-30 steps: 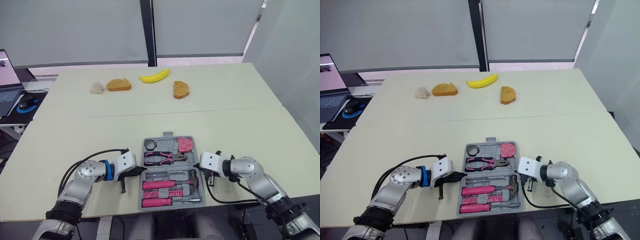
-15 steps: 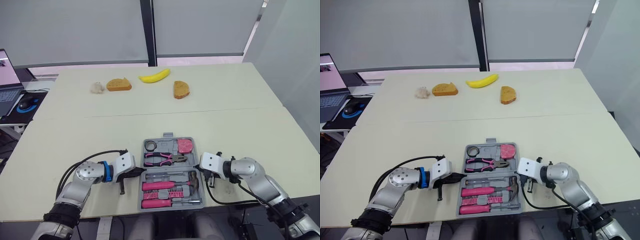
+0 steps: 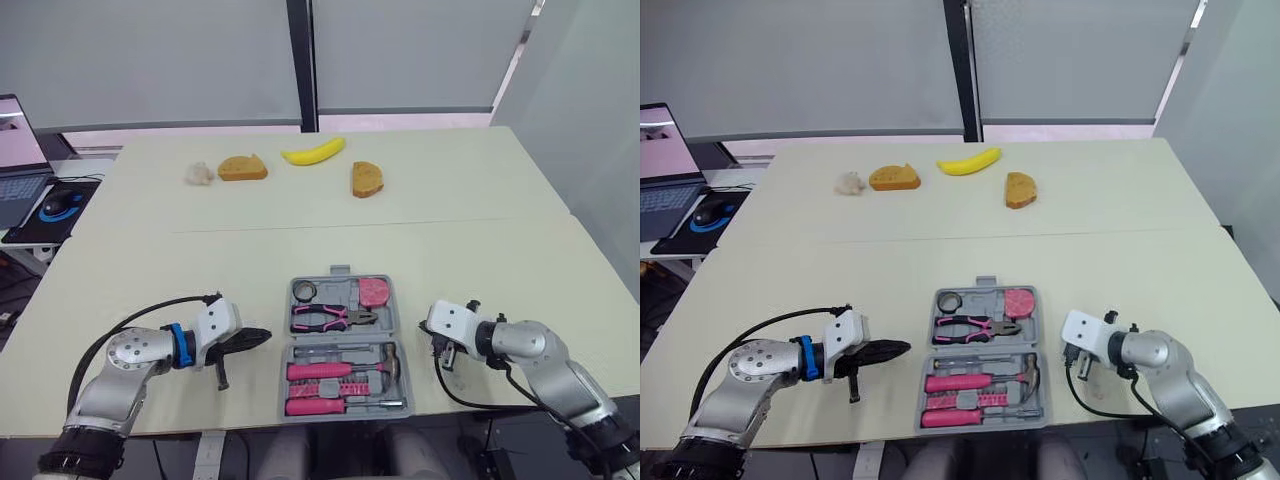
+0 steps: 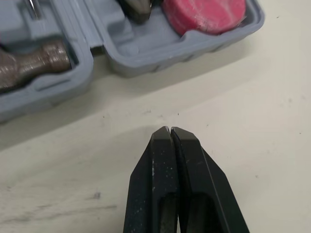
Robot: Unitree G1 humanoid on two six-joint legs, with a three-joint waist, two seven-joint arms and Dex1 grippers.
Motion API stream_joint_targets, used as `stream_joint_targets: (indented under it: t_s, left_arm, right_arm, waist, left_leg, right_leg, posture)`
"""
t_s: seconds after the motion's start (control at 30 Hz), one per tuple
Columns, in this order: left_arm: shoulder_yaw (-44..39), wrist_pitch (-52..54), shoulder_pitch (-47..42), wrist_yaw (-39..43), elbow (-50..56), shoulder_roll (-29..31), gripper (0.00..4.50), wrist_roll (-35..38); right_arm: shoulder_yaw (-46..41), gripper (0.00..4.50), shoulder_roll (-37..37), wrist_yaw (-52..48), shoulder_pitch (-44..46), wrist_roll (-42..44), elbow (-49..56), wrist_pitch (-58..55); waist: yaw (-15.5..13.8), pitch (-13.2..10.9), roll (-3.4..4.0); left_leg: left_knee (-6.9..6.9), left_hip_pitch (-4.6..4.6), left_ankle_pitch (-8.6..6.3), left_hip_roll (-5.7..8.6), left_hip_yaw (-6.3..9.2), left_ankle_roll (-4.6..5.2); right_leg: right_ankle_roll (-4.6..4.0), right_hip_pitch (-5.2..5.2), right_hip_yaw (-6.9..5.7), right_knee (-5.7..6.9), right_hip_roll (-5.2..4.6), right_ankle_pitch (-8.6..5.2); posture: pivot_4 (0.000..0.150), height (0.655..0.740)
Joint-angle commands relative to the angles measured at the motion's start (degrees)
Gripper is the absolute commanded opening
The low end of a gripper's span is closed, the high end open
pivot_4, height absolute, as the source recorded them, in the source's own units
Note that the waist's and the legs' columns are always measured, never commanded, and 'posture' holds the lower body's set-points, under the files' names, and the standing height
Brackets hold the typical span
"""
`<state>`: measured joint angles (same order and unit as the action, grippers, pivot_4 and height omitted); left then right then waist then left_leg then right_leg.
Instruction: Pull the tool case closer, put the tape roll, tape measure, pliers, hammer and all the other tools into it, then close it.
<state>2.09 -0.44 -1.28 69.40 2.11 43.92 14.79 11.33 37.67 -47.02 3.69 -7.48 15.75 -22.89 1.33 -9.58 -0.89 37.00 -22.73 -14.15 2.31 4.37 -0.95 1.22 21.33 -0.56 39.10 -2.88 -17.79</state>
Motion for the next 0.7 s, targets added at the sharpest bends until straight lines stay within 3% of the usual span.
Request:
stream_joint_targets:
  t_s: [0.03, 0.37, 0.7]
  left_arm:
    - [3.23, -2.09, 0.45, 4.62, 6.25, 1.43, 0.02, 0.90]
    - [14.48, -4.82, -4.65, 4.81, 4.22, -3.77, 0.02, -5.17]
    - [18.94, -8.13, -5.66, 2.93, -0.27, -6.36, 0.02, -10.40]
  right_arm:
    - [-3.97, 0.00, -0.90, 1.71, -1.77, 3.12, 5.23, -4.06]
    - [-5.33, 0.00, -4.16, 5.73, -5.28, 7.48, 13.34, -14.45]
    - [-5.52, 0.00, -3.86, 7.31, -2.36, 10.06, 14.82, -19.94]
  waist:
    - [-0.01, 0.02, 0.03]
    - [0.00, 0.05, 0.08]
    - [0.09, 0.05, 0.08]
  left_leg:
    - [0.00, 0.02, 0.00, 0.00, -0.01, 0.00]
    - [0.00, 0.04, 0.00, 0.00, 0.00, 0.01]
    - [0.00, 0.04, 0.00, -0.01, 0.00, 0.01]
  right_leg:
    - [0.00, -0.01, 0.00, 0.00, 0.00, 0.00]
    - [0.00, -0.02, -0.02, 0.04, 0.07, 0.00]
    - [0.01, -0.01, -0.02, 0.03, 0.10, 0.00]
  posture:
    - [0.150, 0.7400]
    - [0.150, 0.7400]
    - [0.150, 0.7400]
